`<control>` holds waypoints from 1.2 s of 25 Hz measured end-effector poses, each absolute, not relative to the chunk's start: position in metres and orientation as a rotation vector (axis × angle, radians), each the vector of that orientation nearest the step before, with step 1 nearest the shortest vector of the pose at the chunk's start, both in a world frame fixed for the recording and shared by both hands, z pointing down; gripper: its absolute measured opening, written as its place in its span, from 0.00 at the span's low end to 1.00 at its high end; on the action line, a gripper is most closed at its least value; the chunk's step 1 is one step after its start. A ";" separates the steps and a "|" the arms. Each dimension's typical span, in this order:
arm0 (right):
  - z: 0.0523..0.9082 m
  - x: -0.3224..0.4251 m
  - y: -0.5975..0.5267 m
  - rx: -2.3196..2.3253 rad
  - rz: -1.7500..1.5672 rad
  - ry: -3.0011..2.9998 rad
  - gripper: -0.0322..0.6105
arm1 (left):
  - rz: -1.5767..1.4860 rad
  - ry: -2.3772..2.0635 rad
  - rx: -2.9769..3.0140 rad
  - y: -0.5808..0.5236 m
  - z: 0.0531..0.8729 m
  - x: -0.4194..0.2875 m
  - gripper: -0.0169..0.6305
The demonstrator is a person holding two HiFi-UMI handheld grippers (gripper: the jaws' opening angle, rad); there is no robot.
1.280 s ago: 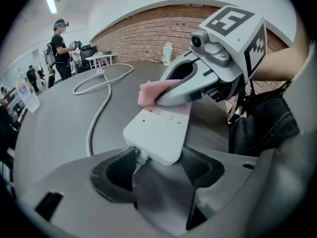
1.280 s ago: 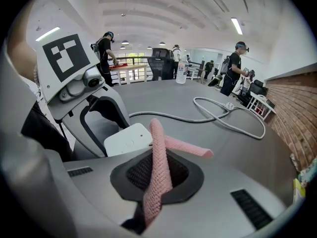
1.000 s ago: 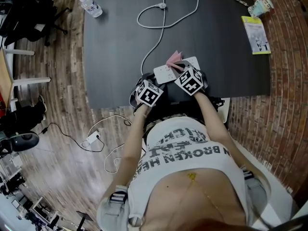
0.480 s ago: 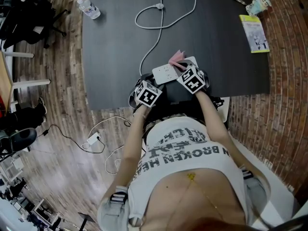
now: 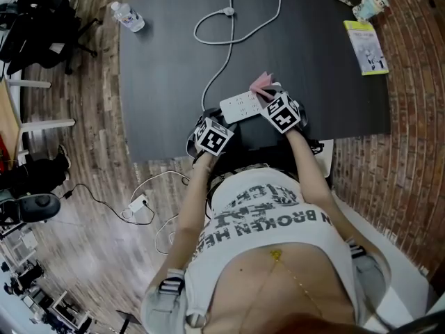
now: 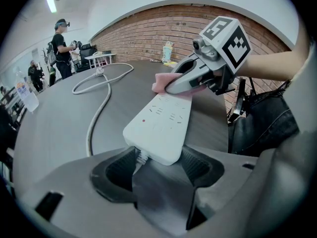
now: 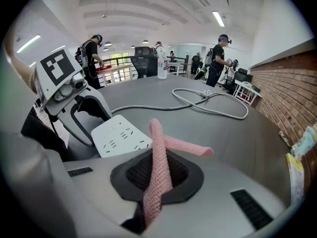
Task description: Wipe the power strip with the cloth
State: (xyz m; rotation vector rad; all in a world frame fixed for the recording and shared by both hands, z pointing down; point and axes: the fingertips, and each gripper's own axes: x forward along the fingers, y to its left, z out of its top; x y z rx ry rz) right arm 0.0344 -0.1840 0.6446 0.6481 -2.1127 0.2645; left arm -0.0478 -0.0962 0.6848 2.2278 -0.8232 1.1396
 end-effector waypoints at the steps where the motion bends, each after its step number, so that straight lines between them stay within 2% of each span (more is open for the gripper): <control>1: 0.645 0.036 -0.185 0.653 0.272 -2.114 0.08 | 1.139 -0.822 2.228 -0.096 0.685 -0.048 0.45; 16: 0.645 0.086 -0.200 0.780 0.316 -2.069 0.08 | 1.137 -0.821 2.229 -0.095 0.684 -0.046 0.45; 30: 0.646 0.101 -0.207 0.806 0.371 -2.084 0.07 | 1.133 -0.818 2.231 -0.096 0.685 -0.048 0.45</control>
